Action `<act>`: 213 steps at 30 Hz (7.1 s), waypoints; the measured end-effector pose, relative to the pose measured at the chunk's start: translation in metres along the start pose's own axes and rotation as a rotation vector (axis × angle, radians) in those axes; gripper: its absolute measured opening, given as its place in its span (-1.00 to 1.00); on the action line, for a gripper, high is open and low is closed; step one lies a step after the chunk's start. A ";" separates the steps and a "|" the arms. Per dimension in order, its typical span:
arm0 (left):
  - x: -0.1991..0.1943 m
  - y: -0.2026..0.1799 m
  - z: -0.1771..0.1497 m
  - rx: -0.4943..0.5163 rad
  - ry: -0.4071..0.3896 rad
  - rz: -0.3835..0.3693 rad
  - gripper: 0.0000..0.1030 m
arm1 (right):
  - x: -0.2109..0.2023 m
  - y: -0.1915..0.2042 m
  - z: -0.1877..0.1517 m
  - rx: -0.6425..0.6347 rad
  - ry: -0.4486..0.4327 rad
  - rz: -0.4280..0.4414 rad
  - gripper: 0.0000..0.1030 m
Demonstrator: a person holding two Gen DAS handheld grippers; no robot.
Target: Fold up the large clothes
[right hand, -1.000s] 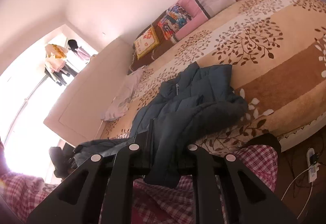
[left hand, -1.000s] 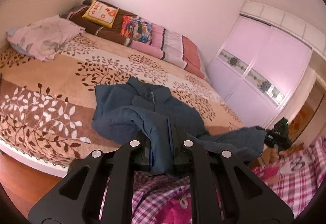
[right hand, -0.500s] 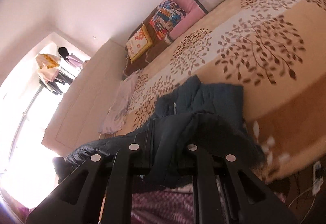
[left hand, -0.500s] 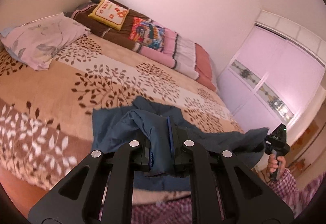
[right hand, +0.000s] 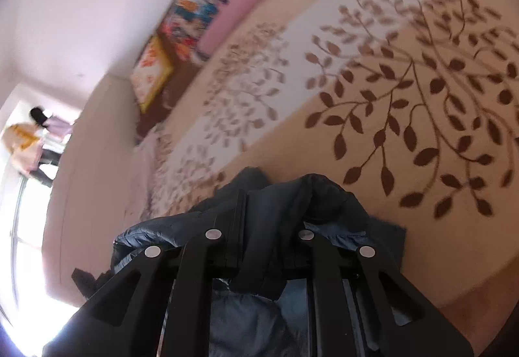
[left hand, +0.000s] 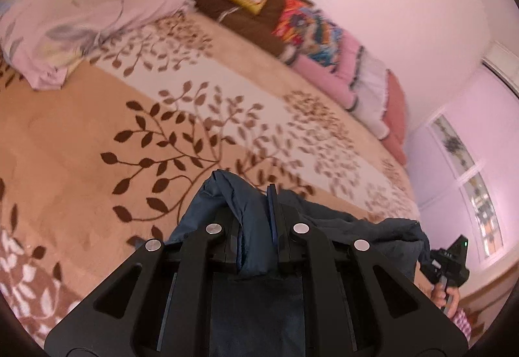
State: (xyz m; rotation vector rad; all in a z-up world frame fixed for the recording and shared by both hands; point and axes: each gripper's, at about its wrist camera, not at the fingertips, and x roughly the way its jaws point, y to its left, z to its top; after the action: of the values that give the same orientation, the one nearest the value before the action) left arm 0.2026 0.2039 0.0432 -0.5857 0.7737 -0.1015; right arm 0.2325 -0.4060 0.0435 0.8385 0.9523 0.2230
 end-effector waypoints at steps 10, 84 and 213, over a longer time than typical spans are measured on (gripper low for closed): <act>0.082 0.022 0.000 -0.015 0.071 0.120 -0.71 | 0.082 -0.035 0.017 0.042 0.054 -0.100 -0.71; -0.013 0.061 -0.181 -0.398 0.071 0.074 0.68 | -0.010 -0.090 -0.185 0.218 0.000 -0.030 0.63; -0.085 0.034 -0.233 0.136 0.168 0.375 0.66 | 0.097 0.104 -0.222 -0.529 0.350 -0.217 -0.83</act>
State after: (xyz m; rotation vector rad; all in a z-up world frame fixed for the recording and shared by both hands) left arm -0.0222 0.1506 -0.0532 -0.2984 1.0195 0.1428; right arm 0.1324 -0.1680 -0.0094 0.2073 1.2286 0.4210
